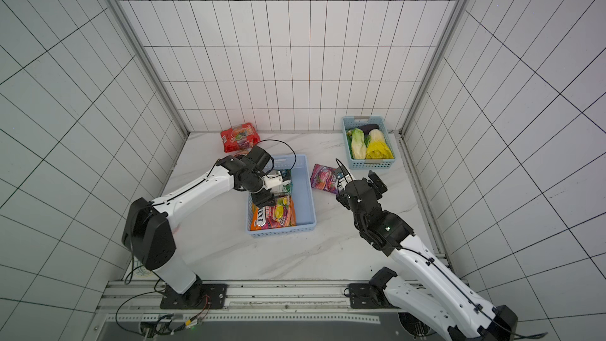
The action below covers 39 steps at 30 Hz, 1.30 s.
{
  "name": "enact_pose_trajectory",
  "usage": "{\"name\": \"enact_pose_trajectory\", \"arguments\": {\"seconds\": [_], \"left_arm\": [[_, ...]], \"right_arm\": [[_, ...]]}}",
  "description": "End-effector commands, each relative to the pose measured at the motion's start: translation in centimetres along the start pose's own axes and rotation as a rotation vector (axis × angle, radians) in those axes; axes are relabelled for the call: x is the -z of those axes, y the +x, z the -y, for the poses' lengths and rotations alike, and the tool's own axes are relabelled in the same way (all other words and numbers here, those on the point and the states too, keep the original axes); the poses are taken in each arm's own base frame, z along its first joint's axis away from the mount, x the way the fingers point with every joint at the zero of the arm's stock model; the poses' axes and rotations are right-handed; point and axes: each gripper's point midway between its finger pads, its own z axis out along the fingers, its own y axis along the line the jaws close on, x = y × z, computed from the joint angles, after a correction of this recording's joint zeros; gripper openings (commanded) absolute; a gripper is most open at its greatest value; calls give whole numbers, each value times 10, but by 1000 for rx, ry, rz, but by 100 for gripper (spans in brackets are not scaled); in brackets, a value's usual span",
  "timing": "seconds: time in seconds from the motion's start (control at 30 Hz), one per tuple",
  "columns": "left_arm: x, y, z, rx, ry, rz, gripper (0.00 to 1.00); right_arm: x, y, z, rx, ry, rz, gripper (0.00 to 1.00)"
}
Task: Put the candies in the basket
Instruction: Place the candy in the basket, then pick up the candy at the center of the board.
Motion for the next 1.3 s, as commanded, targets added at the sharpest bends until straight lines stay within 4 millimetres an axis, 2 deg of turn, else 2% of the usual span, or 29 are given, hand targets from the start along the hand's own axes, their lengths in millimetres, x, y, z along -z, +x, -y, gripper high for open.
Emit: {"name": "enact_pose_trajectory", "arguments": {"seconds": [0.0,0.1,0.17,0.2,0.37,0.47,0.5,0.67,0.7,0.97,1.27], "left_arm": [[34,-21,-24,80,-151,98,69],[58,-23,-41,172,-266,144,78],[72,-21,-48,252,-300,183,79],[78,-18,-52,299,-309,199,82],[101,11,-77,530,-298,311,86],[107,26,-79,584,-307,348,88],[110,29,-78,592,-309,359,91],[118,46,-77,682,-282,443,96],[121,50,-80,709,-280,461,98],[143,74,-88,839,-244,579,98],[143,77,-92,855,-230,600,98]], "right_arm": [[2,-3,6,-53,4,12,99],[1,-4,6,-73,-1,12,99],[1,-4,8,-101,0,10,99],[0,-4,9,-115,1,9,99],[-4,-8,11,-231,-17,-6,99],[-7,-12,12,-311,-44,-45,99],[-8,-14,13,-334,-46,-57,99],[-20,-9,16,-482,-24,-135,99],[-24,-7,15,-513,-17,-152,99],[-53,25,3,-779,-22,-296,99],[-70,64,-9,-971,-75,-402,99]]}}
